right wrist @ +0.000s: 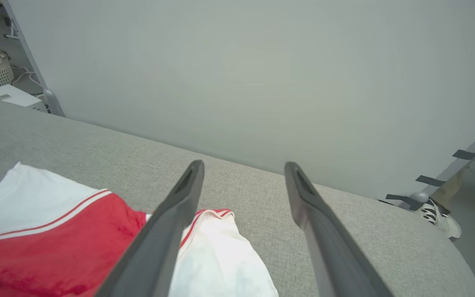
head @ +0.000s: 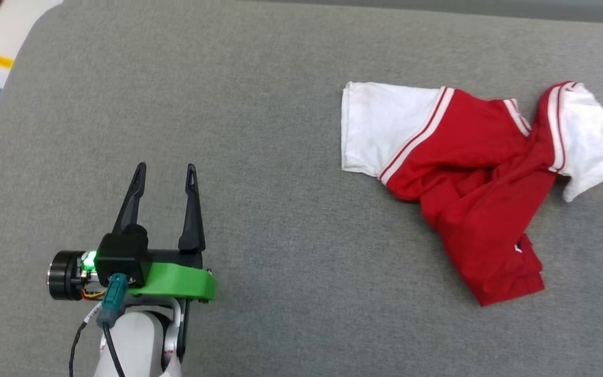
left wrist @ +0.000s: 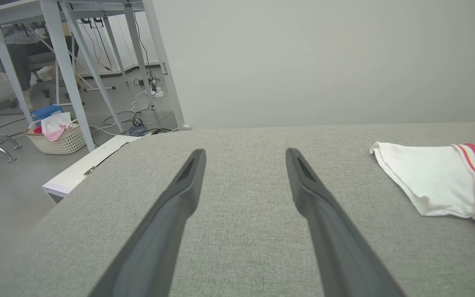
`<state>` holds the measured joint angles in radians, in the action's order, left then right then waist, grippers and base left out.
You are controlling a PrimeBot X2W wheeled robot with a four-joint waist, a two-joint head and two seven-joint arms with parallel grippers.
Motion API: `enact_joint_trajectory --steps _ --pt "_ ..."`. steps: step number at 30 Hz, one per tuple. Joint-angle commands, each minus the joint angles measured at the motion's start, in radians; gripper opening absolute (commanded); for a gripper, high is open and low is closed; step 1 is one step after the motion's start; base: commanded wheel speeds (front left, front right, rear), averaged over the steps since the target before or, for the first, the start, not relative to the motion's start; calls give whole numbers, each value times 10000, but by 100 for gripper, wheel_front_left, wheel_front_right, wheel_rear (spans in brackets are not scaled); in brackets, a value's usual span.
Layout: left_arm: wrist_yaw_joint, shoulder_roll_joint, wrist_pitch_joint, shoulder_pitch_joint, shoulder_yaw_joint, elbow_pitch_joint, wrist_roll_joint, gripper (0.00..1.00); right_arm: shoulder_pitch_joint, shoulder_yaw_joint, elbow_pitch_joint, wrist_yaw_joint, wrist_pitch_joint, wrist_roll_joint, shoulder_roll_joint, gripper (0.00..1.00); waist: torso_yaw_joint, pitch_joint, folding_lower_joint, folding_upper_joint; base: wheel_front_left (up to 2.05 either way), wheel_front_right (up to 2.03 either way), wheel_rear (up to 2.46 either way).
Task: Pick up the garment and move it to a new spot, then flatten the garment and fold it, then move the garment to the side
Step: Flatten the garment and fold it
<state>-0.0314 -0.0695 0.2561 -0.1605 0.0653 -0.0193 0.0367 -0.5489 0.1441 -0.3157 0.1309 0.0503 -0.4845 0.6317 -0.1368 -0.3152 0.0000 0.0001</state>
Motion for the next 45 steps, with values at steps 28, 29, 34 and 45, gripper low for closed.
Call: enact_joint_trajectory --steps 28,29,34,45 --pt "1617 -3563 -4325 -6371 3678 -2176 4547 100 4704 -1605 4693 -2 981 2841 -4763 100 2293 443 0 -1 0 0 0" --pt "1617 -3753 -5044 -6699 4116 -2311 5070 100 4684 -1558 4709 -2 1002 2833 -4797 100 2370 364 0 -1 0 0 0" --pt "1618 -4018 -7609 -8035 5491 -2813 7156 100 4508 -1378 4704 -2 1143 2819 -4921 100 2749 -92 0 -1 0 0 0" --pt "1619 -4025 -9893 -10384 8070 -4929 8159 100 3593 -879 4383 -2 1527 2752 -5178 100 3742 -1375 0 -1 0 0 0"
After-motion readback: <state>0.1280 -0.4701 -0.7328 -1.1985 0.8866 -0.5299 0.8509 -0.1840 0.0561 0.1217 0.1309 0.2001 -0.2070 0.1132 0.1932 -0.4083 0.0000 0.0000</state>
